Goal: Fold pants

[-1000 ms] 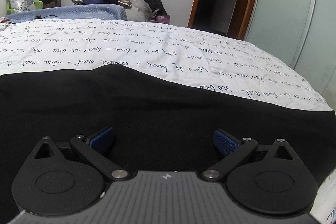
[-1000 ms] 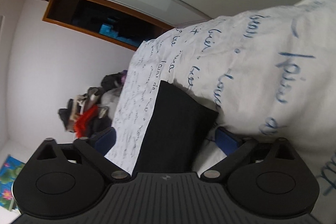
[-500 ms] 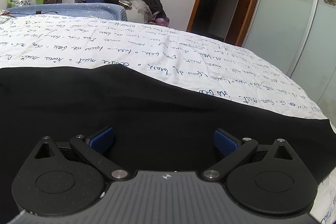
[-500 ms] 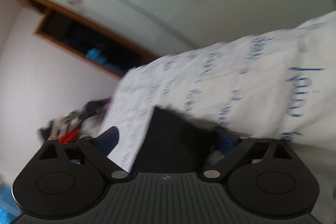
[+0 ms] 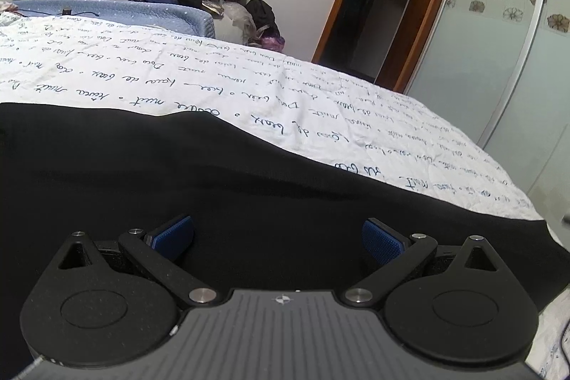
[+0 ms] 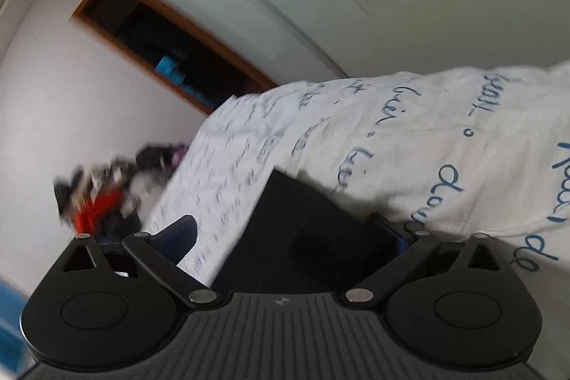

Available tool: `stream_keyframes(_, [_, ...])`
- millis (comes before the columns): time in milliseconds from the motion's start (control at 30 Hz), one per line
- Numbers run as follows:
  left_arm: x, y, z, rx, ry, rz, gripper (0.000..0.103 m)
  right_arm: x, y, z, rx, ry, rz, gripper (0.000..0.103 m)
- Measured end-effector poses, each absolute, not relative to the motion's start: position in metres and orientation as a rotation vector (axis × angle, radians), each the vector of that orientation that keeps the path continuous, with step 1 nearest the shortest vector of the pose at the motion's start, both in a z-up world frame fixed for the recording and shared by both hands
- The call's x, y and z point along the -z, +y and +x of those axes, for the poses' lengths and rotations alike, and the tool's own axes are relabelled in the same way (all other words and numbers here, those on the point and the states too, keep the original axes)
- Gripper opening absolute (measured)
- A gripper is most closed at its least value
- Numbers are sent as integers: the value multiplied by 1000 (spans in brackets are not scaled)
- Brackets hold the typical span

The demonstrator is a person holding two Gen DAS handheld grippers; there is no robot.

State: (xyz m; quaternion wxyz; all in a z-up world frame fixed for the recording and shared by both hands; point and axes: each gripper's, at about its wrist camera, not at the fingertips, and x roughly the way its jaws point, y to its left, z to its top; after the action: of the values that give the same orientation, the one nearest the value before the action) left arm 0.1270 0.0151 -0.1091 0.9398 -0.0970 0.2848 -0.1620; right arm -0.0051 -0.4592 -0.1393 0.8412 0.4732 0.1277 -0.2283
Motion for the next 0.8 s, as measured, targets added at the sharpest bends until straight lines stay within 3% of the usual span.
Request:
stream_keyframes(100, [109,15,127,333,578,-208,102,144,-444,-13,505,261,904,72])
stream_keyframes(200, [109,15,127,333,577,-208,102,152,-450,-23,552,228,969,30])
stream_keyframes(233, [109,15,127,332,576,-206,102,157,-454,-26,550,215,1009,26])
stream_keyframes(433, [109,13,126,319,573,-190,102,155,-451,-22,537,217,963,11])
stream_keyframes(600, [100,5,119,271,554,-128,101,146,-441,-20,533,199,879,9])
stream_keyframes(800, [42,-48,100,449,557,-132,102,125,-403,-8,537,216,606,9])
